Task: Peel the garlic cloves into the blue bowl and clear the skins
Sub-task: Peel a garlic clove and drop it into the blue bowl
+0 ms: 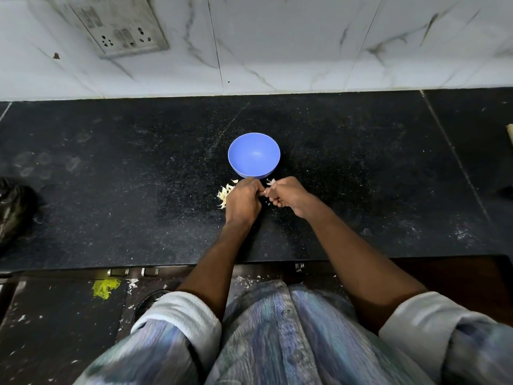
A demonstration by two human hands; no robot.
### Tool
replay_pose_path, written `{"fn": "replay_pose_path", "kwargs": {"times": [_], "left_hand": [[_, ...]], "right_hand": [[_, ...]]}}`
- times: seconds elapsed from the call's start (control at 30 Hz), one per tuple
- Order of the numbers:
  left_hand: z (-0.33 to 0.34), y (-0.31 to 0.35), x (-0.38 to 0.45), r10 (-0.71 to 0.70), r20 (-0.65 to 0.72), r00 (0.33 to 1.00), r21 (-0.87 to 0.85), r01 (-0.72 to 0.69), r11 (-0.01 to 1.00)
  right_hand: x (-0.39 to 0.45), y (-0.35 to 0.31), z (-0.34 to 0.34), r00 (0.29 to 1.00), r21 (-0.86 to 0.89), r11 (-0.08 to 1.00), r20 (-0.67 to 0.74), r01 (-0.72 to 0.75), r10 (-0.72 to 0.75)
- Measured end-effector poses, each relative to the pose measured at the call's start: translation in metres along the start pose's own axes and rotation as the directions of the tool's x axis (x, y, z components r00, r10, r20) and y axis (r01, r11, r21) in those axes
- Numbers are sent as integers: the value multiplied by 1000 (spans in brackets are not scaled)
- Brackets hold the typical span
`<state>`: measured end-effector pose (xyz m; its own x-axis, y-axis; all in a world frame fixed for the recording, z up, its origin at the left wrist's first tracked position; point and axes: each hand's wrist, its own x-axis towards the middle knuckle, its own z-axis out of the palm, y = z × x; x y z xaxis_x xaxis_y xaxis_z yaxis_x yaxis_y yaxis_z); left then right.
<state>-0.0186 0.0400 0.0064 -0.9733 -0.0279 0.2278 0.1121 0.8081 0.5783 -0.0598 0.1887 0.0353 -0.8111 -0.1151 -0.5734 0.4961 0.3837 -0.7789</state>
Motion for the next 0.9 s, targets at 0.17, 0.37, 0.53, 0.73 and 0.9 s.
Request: {"fn": "replay_pose_path", "kwargs": {"times": [0.17,0.37,0.53,0.73,0.9], "left_hand": [[5,-1,12,-352,175,919,-361,393,846],[11,0,11,-468,307,829,-548,556,625],[4,-8,10,-136,84,987,-298,155,942],[8,-3,12,-403,197,894,-445,447,776],[2,7,17,-507,689,518,-607,794,-14]], "right_hand": [[0,12,-5,897,-313,856,-27,412,-442],[5,6,-8,957,-260,923,12,283,-290],[7,-1,-1,977,221,956,139,-191,163],[12,8,0,967,-180,952,-15,249,-256],[13,11,-3,811,-384,740,40,552,-584]]}}
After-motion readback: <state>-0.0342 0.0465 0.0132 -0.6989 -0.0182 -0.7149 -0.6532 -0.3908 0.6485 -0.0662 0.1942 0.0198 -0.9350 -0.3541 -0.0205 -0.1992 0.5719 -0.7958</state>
